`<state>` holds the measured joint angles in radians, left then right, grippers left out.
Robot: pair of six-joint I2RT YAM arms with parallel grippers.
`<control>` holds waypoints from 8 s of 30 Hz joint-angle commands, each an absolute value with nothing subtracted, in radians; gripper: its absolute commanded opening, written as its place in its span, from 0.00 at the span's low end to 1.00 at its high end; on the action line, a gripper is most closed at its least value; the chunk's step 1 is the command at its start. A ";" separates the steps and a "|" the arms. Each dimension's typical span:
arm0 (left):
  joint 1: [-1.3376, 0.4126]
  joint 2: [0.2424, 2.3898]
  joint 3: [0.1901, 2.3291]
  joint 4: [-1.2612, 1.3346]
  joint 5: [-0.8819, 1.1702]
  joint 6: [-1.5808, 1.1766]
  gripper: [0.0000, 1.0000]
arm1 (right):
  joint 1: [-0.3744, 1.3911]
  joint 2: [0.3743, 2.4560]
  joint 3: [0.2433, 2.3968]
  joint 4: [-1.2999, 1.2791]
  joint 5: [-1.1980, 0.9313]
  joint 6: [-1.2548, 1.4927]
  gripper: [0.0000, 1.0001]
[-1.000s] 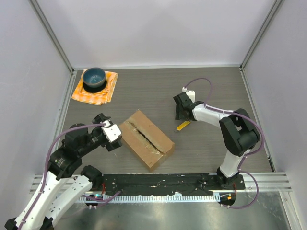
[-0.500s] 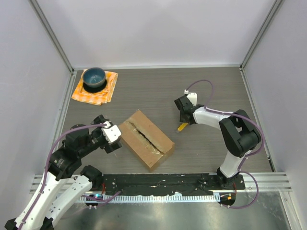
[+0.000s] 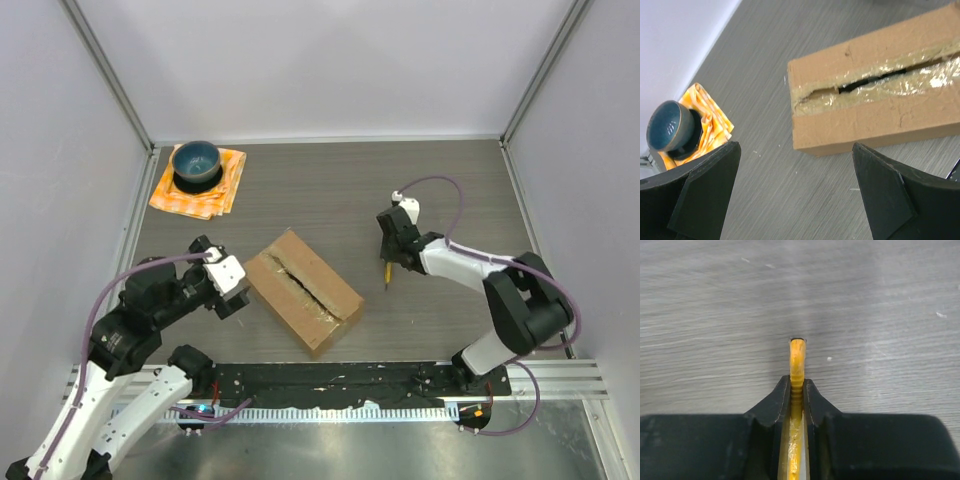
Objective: Unpack the express box
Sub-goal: Pick up the knife from the center of the board, then cut the express box at the center of the board.
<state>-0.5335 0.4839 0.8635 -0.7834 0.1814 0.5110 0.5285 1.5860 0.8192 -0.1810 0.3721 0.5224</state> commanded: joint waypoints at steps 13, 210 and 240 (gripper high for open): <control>-0.519 0.586 0.944 -0.410 0.690 -0.211 1.00 | 0.816 0.983 0.782 0.767 -0.150 0.365 0.01; -0.810 1.083 0.511 -0.028 0.299 1.495 1.00 | 0.735 0.998 0.644 0.150 0.243 0.417 0.01; -0.651 1.933 1.643 -1.031 -0.465 0.168 0.00 | 0.733 0.554 0.736 -0.179 0.411 0.324 0.01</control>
<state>-0.7712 1.8503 1.4704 -0.6609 -0.3038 0.6407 0.7349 0.6033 0.6582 -0.1535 0.3332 0.3630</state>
